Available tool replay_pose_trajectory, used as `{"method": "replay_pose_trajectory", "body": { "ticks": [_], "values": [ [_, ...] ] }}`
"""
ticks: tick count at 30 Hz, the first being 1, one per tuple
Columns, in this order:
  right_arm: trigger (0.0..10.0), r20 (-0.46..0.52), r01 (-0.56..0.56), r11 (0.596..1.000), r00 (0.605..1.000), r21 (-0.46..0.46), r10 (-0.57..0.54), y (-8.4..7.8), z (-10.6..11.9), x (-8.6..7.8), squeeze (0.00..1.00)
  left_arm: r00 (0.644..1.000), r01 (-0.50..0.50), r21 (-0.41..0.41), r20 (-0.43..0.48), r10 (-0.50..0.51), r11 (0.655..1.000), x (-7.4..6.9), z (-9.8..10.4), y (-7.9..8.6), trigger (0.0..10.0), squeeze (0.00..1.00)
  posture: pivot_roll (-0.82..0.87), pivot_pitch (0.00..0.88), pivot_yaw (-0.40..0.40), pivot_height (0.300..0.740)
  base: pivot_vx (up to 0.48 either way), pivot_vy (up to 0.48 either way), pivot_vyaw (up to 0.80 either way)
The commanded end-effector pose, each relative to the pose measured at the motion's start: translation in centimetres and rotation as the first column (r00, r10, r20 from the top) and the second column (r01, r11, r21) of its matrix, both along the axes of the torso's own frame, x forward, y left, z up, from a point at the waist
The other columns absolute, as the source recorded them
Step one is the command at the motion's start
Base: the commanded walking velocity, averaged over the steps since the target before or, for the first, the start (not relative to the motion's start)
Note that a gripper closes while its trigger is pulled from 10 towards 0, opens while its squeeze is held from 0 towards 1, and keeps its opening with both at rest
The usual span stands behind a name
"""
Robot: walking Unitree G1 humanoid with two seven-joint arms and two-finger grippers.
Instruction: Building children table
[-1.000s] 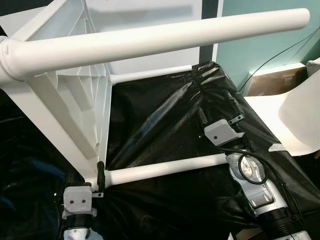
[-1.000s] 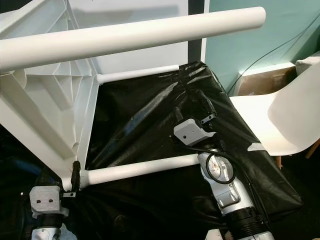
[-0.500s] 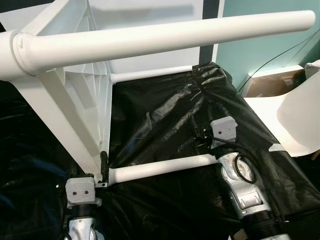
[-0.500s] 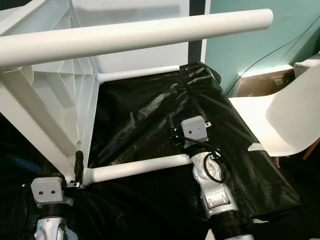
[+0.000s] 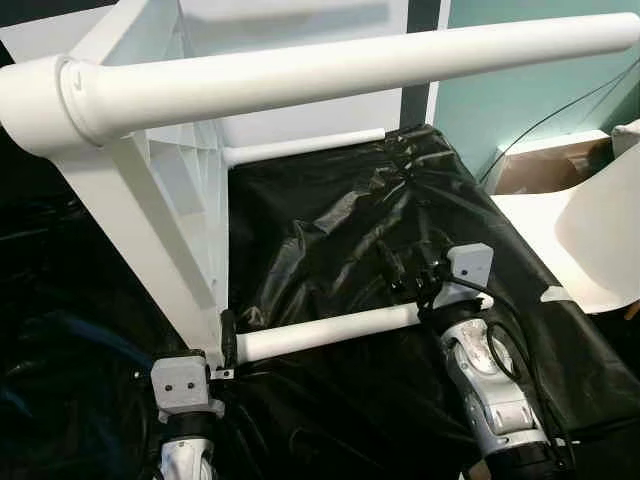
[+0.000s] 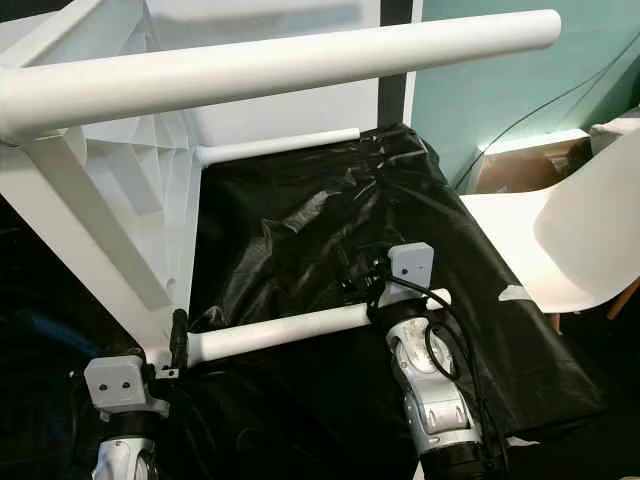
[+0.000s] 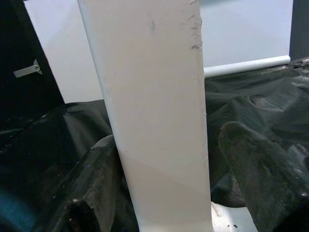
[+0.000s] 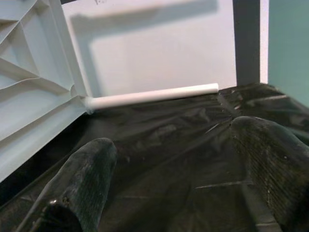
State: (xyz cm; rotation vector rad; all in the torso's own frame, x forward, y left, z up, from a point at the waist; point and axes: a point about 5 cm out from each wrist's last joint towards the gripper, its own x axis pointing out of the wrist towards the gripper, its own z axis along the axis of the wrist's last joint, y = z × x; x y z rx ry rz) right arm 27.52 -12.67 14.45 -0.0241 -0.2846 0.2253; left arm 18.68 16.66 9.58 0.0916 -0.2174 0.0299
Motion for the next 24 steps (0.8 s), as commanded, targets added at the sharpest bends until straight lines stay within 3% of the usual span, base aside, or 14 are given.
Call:
{"method": "replay_pose_trajectory", "body": {
  "ticks": [1,2,11,24],
  "values": [
    [10.0,0.018,0.0,1.0,1.0,0.001,-0.001,-0.4,0.3,-0.4,0.0,1.0,-0.006,0.025,-0.019,0.007,1.0,-0.3,-0.4,0.3,10.0,0.0,0.0,0.0,0.08,0.74,0.0,0.0,0.0],
    [10.0,0.011,0.012,1.0,1.0,0.007,-0.012,-1.2,0.4,-0.8,0.0,1.0,-0.012,0.027,-0.017,0.012,1.0,-0.4,-0.4,0.2,10.0,0.0,0.0,0.0,0.081,0.74,0.0,0.0,0.0],
    [10.0,-0.01,0.04,0.999,0.999,0.006,-0.04,-2.2,-0.1,-1.6,0.0,1.0,0.003,0.009,-0.022,-0.003,1.0,-0.7,-0.4,-0.6,10.0,0.0,-0.01,0.0,0.079,0.74,0.0,0.0,0.0],
    [10.0,-0.016,0.042,0.999,0.999,0.006,-0.042,-2.1,0.1,-1.6,0.0,0.999,0.011,0.004,-0.046,-0.011,1.0,-1.0,-0.8,-0.7,10.0,0.0,-0.01,0.0,0.086,0.74,0.0,0.0,0.0]
  ]
}}
